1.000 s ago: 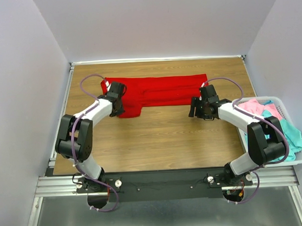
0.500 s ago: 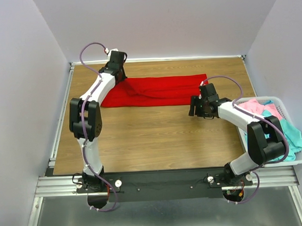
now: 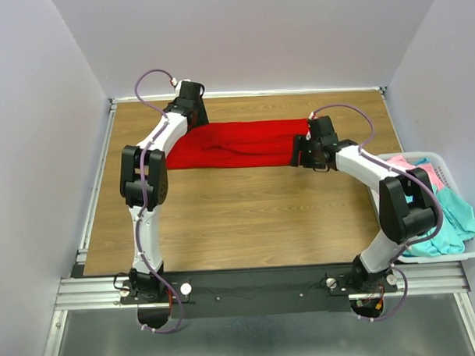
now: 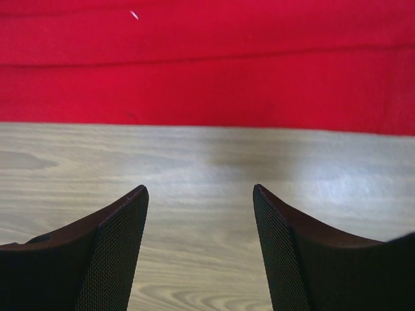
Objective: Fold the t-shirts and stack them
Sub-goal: Fold the tshirt
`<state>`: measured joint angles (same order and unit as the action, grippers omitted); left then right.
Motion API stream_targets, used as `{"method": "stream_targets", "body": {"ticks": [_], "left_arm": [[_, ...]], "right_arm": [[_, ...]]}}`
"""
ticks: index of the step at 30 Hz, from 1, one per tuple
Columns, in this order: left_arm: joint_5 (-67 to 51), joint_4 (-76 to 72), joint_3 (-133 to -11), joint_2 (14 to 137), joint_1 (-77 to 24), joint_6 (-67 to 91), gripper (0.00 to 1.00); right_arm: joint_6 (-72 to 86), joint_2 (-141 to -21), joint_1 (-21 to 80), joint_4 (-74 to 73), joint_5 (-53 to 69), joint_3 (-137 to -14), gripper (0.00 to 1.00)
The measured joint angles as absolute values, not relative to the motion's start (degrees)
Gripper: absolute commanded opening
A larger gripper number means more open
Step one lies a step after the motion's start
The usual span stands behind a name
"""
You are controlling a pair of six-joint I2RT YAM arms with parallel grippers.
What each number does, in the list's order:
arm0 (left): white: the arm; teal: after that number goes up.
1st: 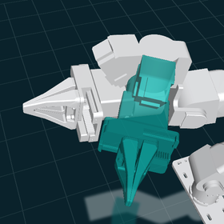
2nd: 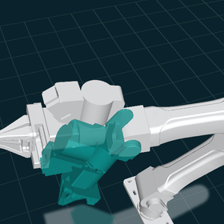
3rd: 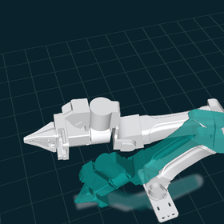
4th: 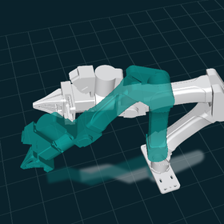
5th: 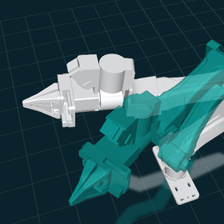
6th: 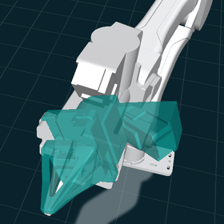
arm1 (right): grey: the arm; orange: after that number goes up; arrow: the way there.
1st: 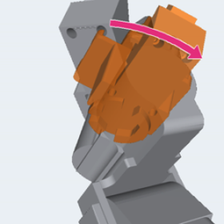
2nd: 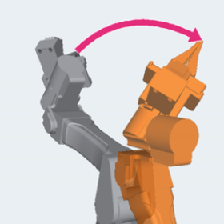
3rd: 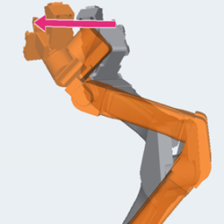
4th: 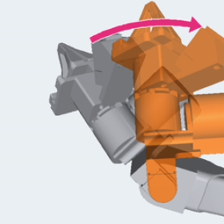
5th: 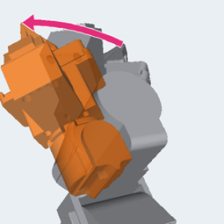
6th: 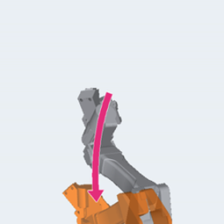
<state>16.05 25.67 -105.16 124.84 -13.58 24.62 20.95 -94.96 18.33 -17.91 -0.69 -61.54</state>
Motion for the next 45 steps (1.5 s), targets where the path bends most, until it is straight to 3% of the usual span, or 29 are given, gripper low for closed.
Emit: {"method": "stream_targets", "body": {"ticks": [7, 9, 11, 14, 15, 21, 28, 34, 35, 45], "left_arm": [[16.03, 23.24, -100.57, 118.91, -12.78, 25.12, 0.85], [15.86, 22.20, -98.00, 115.37, -11.99, 25.63, 0.81], [15.44, 20.58, -92.01, 109.40, -10.44, 26.52, 0.75], [14.31, 17.43, -83.74, 101.56, -7.53, 27.57, 0.56], [13.91, 17.02, -80.97, 99.50, -6.50, 27.83, 0.45], [11.49, 16.03, -71.31, 99.00, -4.62, 28.21, 0.31], [9.80, 15.70, -71.22, 104.55, -3.36, 27.44, 0.29], [9.80, 15.99, -71.48, 109.01, -1.06, 26.96, 0.22], [9.85, 15.99, -71.48, 109.58, -0.78, 26.94, 0.18], [10.85, 15.88, -71.09, 110.04, 0.91, 25.74, 0.18]], "right_arm": [[21.21, -98.04, 18.26, -16.23, -0.03, -65.10, 0.70], [21.71, -98.41, 17.78, -15.70, -0.21, -65.23, 0.68], [22.50, -98.76, 16.34, -14.66, -0.12, -65.23, 0.68], [23.55, -99.35, 13.76, -13.23, 0.01, -65.23, 0.65], [24.01, -99.88, 12.45, -12.45, 0.32, -65.25, 0.63], [25.76, -102.72, 7.81, -9.93, 2.31, -65.25, 0.59], [27.62, -104.81, 4.86, -7.03, 4.36, -65.23, 0.57], [28.53, -106.65, 3.29, -4.78, 4.43, -63.79, 0.57], [28.64, -107.04, 2.85, -4.54, 4.47, -63.42, 0.57], [30.55, -107.50, -0.95, 0.32, 8.25, -61.34, 0.57]]}}
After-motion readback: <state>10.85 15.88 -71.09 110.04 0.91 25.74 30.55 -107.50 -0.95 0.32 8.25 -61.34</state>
